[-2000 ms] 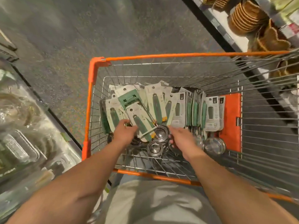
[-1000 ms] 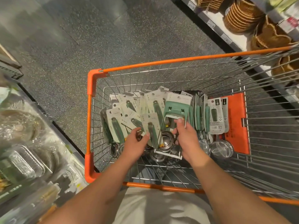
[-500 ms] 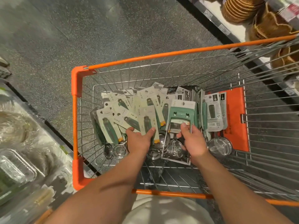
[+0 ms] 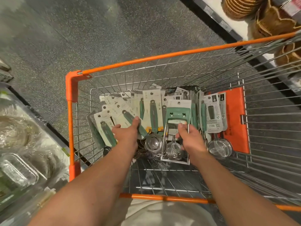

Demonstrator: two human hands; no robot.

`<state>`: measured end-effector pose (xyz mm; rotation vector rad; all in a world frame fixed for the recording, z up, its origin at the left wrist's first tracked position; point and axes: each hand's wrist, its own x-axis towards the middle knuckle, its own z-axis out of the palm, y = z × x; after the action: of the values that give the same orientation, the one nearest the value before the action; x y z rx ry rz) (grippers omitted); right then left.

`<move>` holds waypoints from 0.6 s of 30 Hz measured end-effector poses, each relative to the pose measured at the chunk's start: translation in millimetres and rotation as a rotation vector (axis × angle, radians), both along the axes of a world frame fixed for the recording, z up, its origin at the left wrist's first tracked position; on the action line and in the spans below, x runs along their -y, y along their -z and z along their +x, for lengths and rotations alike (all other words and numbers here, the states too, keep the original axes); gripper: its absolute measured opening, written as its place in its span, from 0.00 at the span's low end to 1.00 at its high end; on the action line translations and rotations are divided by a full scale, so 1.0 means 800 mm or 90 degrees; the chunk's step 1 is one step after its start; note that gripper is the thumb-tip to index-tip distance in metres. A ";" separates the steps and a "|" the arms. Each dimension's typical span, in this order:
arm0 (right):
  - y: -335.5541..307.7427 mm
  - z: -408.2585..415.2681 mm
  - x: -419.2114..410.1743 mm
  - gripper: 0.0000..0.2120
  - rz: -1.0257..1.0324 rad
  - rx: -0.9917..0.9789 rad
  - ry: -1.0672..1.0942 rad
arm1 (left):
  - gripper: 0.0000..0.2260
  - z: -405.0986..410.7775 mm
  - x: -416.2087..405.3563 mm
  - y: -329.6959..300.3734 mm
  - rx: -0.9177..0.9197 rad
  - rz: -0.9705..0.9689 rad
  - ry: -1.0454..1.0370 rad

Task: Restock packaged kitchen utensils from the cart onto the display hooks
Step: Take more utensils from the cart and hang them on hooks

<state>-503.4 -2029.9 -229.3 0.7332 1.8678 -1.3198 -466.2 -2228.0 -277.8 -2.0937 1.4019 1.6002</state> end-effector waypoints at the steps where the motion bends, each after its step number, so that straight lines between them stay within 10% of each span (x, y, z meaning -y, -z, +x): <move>1: 0.002 -0.001 0.002 0.11 -0.005 0.003 0.003 | 0.39 0.000 -0.001 0.001 0.000 0.004 0.003; 4: 0.011 -0.002 0.013 0.36 -0.030 0.030 0.035 | 0.40 0.004 0.000 0.002 -0.025 0.015 0.027; 15: 0.026 -0.034 0.060 0.34 -0.054 0.086 -0.042 | 0.26 -0.011 0.005 -0.012 -0.175 0.102 0.198; 18: 0.026 -0.043 0.053 0.32 -0.036 0.106 -0.001 | 0.39 -0.019 -0.006 -0.010 -0.158 0.141 0.308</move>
<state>-537.6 -2072.6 -250.2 0.7884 1.6926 -1.2651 -481.7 -2222.9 -270.0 -1.3373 1.5640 1.7407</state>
